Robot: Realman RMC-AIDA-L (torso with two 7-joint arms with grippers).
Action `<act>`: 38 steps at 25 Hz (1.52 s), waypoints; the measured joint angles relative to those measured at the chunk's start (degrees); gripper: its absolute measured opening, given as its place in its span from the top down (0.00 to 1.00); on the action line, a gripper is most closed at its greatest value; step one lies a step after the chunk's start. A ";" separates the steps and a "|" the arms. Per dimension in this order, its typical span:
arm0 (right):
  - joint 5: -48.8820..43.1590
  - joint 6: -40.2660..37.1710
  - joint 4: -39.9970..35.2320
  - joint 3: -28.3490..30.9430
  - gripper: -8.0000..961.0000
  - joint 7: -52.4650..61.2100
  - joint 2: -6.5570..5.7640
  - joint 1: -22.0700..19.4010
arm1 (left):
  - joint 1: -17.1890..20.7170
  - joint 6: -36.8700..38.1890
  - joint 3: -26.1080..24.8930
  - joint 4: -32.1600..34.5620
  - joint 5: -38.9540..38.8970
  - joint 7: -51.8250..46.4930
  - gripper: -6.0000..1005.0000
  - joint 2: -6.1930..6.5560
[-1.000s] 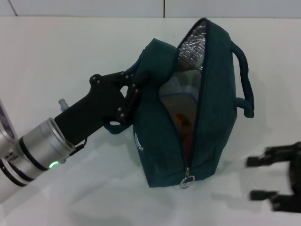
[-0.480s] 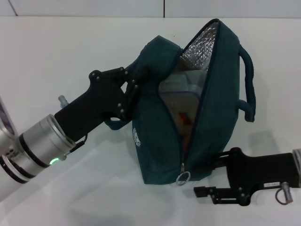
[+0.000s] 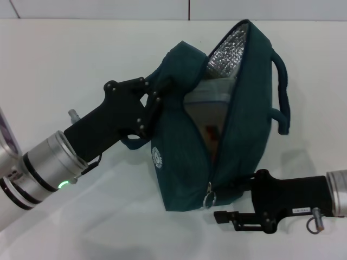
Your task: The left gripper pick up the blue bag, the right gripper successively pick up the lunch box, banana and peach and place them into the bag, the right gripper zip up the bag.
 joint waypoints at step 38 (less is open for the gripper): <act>27.69 9.41 -11.30 -32.81 0.94 -3.63 -0.42 -3.82 | -0.97 -2.43 -0.44 -0.79 -2.22 0.42 0.88 0.00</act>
